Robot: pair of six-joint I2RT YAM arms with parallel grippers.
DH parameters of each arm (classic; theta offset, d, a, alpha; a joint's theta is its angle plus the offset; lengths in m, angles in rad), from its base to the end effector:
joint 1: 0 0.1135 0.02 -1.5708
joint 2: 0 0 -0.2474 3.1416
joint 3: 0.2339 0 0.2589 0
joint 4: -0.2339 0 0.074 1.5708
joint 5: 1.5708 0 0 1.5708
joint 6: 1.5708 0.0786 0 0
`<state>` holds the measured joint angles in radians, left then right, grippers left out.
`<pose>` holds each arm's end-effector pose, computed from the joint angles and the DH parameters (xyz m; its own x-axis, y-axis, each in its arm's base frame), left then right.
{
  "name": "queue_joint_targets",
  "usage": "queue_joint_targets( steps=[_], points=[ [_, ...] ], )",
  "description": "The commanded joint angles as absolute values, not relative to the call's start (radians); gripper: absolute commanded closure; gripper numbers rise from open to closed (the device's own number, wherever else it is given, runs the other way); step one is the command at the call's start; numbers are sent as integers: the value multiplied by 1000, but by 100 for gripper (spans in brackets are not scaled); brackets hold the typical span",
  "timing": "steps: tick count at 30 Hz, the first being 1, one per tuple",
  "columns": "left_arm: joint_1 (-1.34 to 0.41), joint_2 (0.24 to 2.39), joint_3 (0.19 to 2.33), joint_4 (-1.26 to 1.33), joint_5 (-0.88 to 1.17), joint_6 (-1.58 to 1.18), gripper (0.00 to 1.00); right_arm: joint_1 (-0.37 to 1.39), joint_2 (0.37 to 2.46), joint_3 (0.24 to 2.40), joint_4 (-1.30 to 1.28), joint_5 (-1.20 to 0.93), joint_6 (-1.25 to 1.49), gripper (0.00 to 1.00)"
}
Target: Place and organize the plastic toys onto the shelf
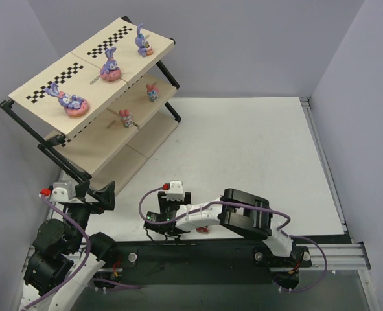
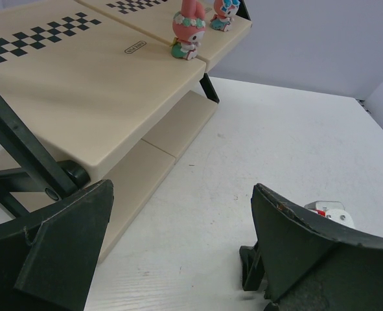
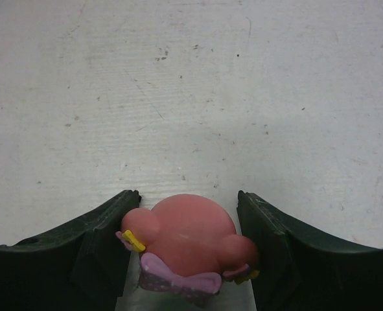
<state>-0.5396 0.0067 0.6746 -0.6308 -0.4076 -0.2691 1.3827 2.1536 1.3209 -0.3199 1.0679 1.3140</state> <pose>0.0840 -0.0140 0.3237 -0.0044 -0.2819 -0.9594 0.1356 0.9504 -0.2798 0.1453 0.3952 0.0719 -0.4370 0.1973 -0.8776 0.0619 0.9799 0.1894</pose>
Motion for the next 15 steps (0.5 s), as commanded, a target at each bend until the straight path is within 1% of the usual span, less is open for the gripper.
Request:
queue_joint_targets(
  steps=[1,6,15],
  points=[
    [-531,-64,689,-595,-413,-262,3,1355,2037,1215,86,910,908,94],
    [-531,-67,690,-600,-422,-264,3,1353,2014,1223,221,839,677,94],
    [-531,-75,692,-603,-440,-268,3,1345,1873,1189,414,766,477,95]
  ],
)
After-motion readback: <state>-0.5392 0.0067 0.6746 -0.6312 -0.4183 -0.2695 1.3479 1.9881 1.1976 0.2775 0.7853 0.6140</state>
